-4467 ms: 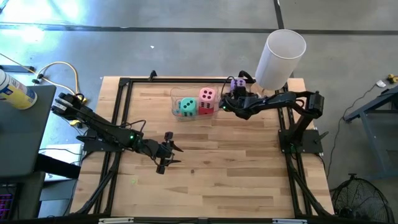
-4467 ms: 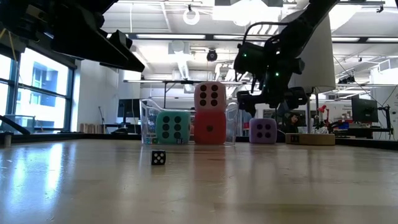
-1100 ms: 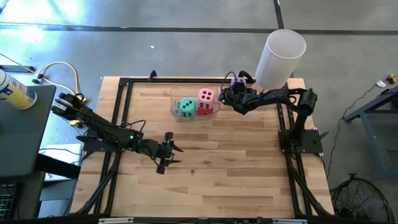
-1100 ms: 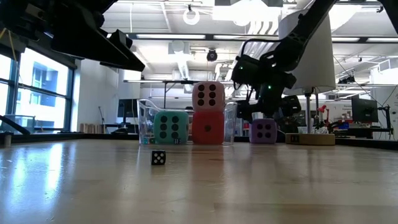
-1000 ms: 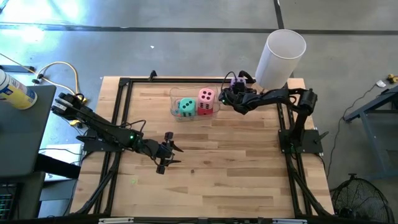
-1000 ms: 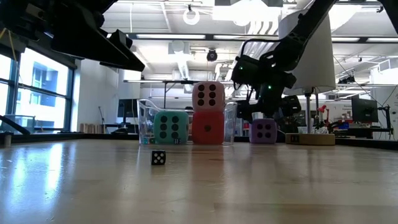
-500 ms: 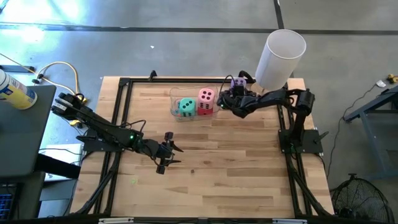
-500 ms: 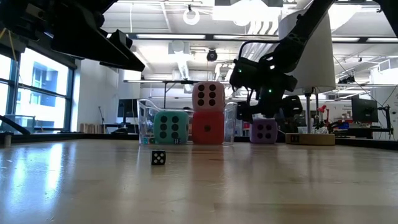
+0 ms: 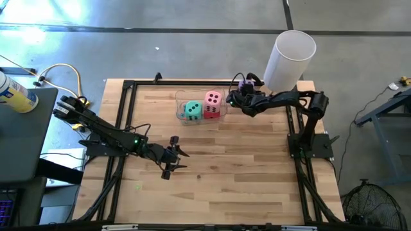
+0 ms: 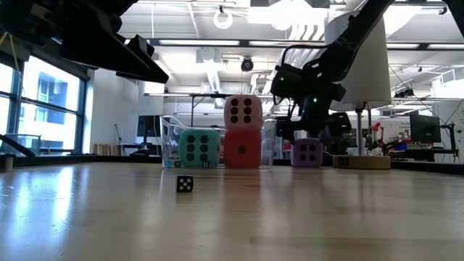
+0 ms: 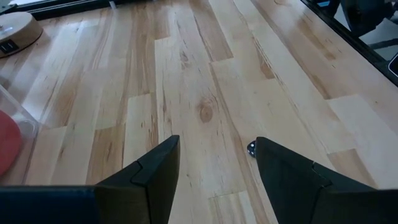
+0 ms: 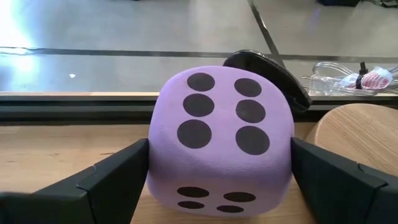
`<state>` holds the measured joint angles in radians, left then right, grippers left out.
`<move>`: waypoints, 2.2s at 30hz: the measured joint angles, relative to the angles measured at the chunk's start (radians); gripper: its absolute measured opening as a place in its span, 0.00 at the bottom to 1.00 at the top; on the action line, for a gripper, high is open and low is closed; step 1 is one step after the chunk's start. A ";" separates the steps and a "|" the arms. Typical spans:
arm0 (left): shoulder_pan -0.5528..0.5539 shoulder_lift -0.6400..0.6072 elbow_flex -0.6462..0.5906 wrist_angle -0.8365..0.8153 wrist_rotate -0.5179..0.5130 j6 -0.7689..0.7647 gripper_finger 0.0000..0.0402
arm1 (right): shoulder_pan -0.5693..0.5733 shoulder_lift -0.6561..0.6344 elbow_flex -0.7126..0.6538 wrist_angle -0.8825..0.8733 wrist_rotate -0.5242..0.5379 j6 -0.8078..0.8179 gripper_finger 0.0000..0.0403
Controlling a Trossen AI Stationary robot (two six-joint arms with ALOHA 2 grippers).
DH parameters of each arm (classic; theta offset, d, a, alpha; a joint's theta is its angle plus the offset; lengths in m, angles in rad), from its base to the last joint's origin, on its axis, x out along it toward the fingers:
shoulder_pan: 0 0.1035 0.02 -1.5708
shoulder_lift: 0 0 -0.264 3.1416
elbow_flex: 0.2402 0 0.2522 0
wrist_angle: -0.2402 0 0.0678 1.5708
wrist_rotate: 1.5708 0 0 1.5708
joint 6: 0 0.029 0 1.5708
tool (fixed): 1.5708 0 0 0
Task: Pick & Place Dice
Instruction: Put the large purple dice into the transparent bin
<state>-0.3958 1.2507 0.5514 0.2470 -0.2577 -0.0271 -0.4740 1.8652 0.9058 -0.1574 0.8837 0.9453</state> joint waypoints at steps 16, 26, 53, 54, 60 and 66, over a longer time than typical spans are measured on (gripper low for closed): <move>0.000 0.000 0.000 0.000 0.024 -0.024 0.50 | -0.011 0.025 0.001 0.013 -0.019 -0.013 0.91; 0.000 0.000 0.000 0.013 0.026 -0.033 0.50 | -0.029 0.025 0.003 0.005 -0.055 -0.017 0.91; 0.000 0.000 0.000 0.034 0.027 -0.024 0.50 | 0.083 0.003 -0.007 0.013 0.009 -0.053 0.91; 0.000 0.000 0.000 0.034 0.027 -0.024 0.50 | 0.097 -0.011 -0.008 0.004 0.021 -0.053 0.91; 0.000 0.000 0.000 0.040 0.027 -0.020 0.50 | 0.153 -0.098 -0.011 -0.046 -0.031 -0.052 0.91; 0.000 0.000 0.000 0.046 0.027 -0.028 0.50 | 0.189 -0.147 -0.008 -0.072 -0.012 -0.059 0.91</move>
<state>-0.3958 1.2507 0.5518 0.2930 -0.2310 -0.0552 -0.2851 1.7183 0.8978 -0.2291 0.8714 0.8864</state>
